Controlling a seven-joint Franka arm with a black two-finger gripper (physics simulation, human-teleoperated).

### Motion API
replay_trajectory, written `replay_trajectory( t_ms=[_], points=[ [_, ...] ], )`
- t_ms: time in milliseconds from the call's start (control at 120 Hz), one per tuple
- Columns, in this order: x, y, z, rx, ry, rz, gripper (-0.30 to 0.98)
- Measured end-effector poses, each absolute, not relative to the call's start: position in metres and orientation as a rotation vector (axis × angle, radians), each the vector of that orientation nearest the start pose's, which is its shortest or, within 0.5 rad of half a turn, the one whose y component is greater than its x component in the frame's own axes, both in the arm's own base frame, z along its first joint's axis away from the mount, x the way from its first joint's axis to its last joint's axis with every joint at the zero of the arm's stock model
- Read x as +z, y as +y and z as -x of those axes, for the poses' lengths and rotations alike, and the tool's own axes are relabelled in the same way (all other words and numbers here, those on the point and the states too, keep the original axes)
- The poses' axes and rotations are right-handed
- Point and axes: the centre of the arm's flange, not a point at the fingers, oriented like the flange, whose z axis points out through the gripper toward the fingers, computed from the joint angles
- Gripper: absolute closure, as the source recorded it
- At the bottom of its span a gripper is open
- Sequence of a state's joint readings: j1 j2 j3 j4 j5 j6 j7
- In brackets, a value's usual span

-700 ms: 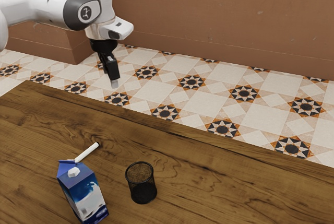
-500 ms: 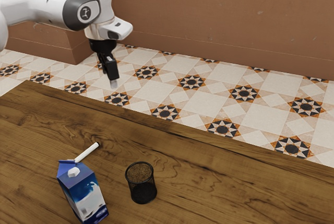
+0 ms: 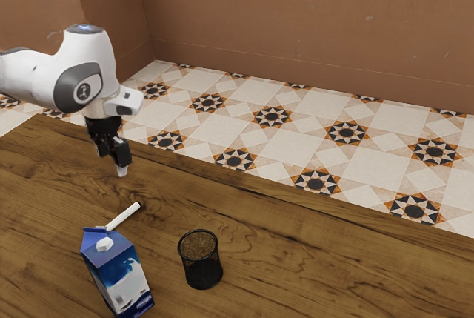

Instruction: Put the marker into the pen holder.

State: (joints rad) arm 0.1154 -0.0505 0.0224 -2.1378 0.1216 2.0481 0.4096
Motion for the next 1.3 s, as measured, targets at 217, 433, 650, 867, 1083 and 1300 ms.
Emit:
replay_trajectory(
  t_ms=[217, 433, 650, 867, 1083, 1300],
  points=[
    [0.363, 0.083, -0.503, -0.018, 0.322, 3.076, 0.00],
    [0.342, 0.116, -0.498, -0.117, 0.113, 3.092, 0.31],
    [0.319, 0.134, -0.508, -0.123, 0.012, 3.097, 0.48],
    [0.305, 0.117, -0.514, -0.108, 0.036, 3.098, 0.48],
    [0.294, 0.102, -0.517, -0.079, 0.120, 3.079, 0.47],
    [0.280, 0.103, -0.524, -0.045, 0.171, 3.059, 0.47]
  ],
)
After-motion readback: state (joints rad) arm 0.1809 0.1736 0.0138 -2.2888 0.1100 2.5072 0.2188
